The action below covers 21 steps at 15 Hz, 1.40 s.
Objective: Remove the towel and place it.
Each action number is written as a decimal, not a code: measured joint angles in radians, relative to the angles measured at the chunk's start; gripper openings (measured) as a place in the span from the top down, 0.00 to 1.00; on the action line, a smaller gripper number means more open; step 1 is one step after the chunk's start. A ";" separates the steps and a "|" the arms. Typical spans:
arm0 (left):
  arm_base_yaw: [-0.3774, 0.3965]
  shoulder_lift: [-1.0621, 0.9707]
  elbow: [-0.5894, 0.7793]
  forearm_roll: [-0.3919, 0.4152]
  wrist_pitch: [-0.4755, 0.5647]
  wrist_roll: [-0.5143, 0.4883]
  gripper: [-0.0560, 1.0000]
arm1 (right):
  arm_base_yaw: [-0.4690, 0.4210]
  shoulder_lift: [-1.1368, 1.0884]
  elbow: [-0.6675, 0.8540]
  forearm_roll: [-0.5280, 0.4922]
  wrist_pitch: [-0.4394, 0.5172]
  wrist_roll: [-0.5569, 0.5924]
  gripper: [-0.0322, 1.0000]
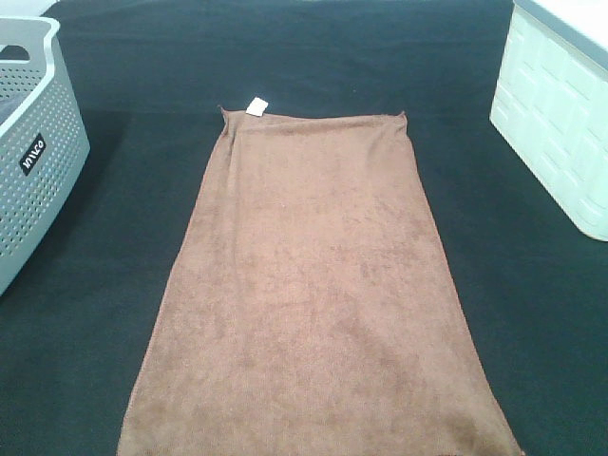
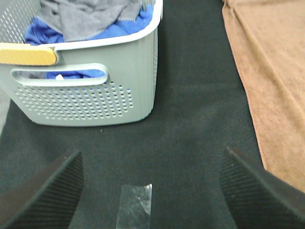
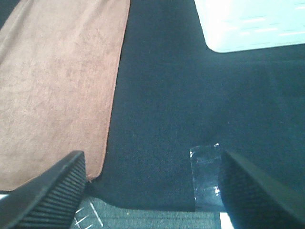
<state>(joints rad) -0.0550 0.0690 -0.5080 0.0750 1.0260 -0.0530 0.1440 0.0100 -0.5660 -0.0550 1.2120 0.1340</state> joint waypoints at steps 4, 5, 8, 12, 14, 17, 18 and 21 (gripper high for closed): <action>0.000 -0.074 0.005 -0.064 0.016 0.084 0.24 | 0.000 -0.015 0.050 0.004 -0.131 -0.045 0.28; 0.000 -0.074 0.006 -0.075 0.016 0.088 0.24 | 0.000 -0.015 0.059 0.004 -0.142 -0.048 0.28; 0.000 -0.074 0.010 -0.075 0.017 0.053 0.24 | 0.000 -0.015 0.063 0.004 -0.149 -0.058 0.28; 0.000 -0.074 0.010 -0.075 0.017 0.048 0.24 | 0.000 -0.015 0.065 0.004 -0.150 -0.062 0.28; 0.000 -0.074 0.010 -0.075 0.017 0.048 0.24 | 0.000 -0.015 0.065 0.004 -0.150 -0.062 0.28; 0.000 -0.074 0.010 -0.075 0.017 0.048 0.24 | 0.000 -0.015 0.065 0.004 -0.150 -0.062 0.28; 0.000 -0.074 0.010 -0.075 0.017 0.048 0.24 | 0.000 -0.015 0.065 0.004 -0.150 -0.062 0.28; 0.000 -0.074 0.010 -0.075 0.017 0.048 0.24 | 0.000 -0.015 0.065 0.004 -0.150 -0.062 0.28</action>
<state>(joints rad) -0.0550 -0.0050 -0.4980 0.0000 1.0430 -0.0050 0.1440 -0.0050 -0.5010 -0.0510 1.0620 0.0720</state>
